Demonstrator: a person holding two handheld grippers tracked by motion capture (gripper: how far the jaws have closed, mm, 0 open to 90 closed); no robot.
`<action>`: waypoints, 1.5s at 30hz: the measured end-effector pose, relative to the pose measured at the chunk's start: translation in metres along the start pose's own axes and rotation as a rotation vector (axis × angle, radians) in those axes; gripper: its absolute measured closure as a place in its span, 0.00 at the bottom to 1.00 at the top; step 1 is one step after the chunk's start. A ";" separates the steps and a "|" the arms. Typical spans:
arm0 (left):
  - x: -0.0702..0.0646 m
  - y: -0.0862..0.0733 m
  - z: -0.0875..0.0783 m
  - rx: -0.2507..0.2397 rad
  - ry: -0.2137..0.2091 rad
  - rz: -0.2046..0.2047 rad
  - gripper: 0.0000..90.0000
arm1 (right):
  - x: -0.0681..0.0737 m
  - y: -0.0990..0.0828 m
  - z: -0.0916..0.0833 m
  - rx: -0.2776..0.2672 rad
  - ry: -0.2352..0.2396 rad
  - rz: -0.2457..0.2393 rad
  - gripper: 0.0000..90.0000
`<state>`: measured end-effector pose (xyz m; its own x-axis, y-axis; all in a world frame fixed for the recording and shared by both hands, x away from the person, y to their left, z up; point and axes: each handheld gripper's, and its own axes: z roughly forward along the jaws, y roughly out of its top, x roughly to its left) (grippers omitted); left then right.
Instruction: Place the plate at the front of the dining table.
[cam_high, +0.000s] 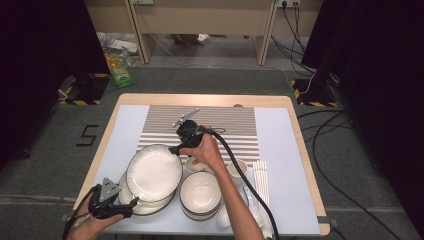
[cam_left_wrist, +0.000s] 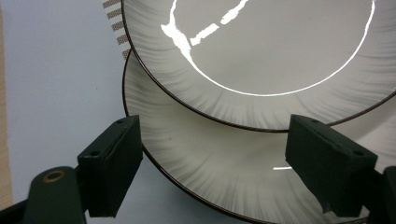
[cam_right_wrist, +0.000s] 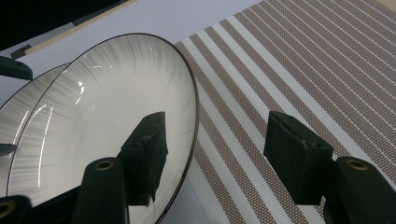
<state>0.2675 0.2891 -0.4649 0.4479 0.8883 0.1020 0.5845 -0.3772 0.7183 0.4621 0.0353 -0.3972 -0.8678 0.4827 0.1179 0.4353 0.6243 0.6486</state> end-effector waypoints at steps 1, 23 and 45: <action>0.001 0.000 0.001 -0.007 0.003 -0.008 0.20 | 0.000 0.000 0.002 0.007 0.005 0.008 0.45; -0.002 0.001 0.005 -0.011 0.030 -0.018 0.19 | 0.009 0.004 0.022 0.068 0.068 0.006 0.61; -0.003 0.002 0.006 -0.008 0.042 -0.013 0.18 | 0.007 0.000 0.038 0.118 0.099 0.074 0.70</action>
<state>0.2716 0.2845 -0.4681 0.4116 0.9032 0.1214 0.5845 -0.3639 0.7252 0.4654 0.0615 -0.4247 -0.8494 0.4703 0.2393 0.5186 0.6601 0.5435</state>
